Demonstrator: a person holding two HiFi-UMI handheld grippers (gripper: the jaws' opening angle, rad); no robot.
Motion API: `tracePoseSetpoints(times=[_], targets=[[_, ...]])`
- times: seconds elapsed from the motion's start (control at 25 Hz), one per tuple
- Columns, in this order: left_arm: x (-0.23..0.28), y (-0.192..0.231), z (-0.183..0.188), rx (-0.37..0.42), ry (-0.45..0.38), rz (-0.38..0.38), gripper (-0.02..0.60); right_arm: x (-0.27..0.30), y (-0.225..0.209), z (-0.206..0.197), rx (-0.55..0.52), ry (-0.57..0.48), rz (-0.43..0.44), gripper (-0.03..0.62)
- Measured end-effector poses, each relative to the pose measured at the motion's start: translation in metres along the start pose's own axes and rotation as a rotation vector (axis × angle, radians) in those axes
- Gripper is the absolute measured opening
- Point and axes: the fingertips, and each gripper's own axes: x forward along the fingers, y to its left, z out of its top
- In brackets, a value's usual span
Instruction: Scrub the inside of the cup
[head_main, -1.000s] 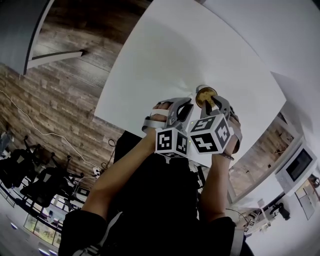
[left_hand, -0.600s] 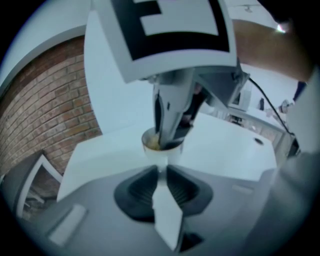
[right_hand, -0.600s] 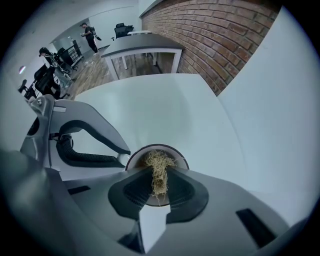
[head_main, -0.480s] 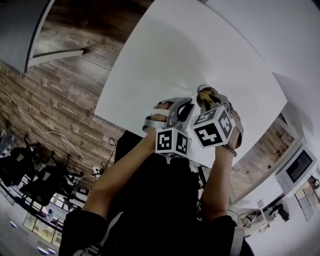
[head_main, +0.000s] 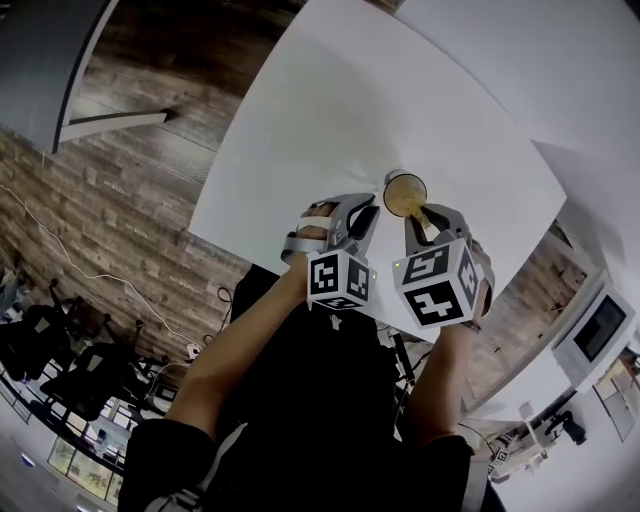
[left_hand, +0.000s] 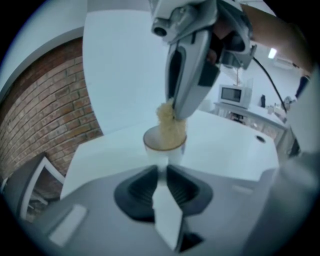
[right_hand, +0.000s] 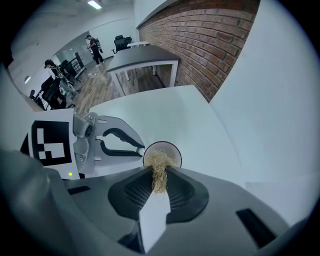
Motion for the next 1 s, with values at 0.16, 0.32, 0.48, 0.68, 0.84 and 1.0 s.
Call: tracePoseSetpoints(times=[0.16,0.32,0.48,0.68,0.84,1.0], targets=[[0.003,-0.001,-0.002,-0.005,0.017,-0.015,0.06,-0.022,0.0,-0.001,0.016,-0.064,-0.009,0.055],[0.003,-0.003,-0.003,-0.008,0.026,-0.027,0.061,-0.053,-0.007,-0.006,0.068,-0.186,-0.055,0.055],[-0.005,-0.004,-0.001,0.012,0.014,-0.025,0.074,-0.082,-0.013,-0.019,0.175,-0.322,-0.085,0.055],[-0.024,0.001,-0.004,-0.036,0.015,-0.036,0.091,-0.11,-0.01,-0.031,0.292,-0.542,-0.15,0.055],[-0.06,0.009,0.008,-0.093,-0.04,0.003,0.089,-0.139,0.0,-0.037,0.425,-0.791,-0.177,0.055],[-0.115,0.025,0.054,-0.168,-0.23,0.089,0.028,-0.176,0.002,-0.049,0.535,-0.979,-0.259,0.055]])
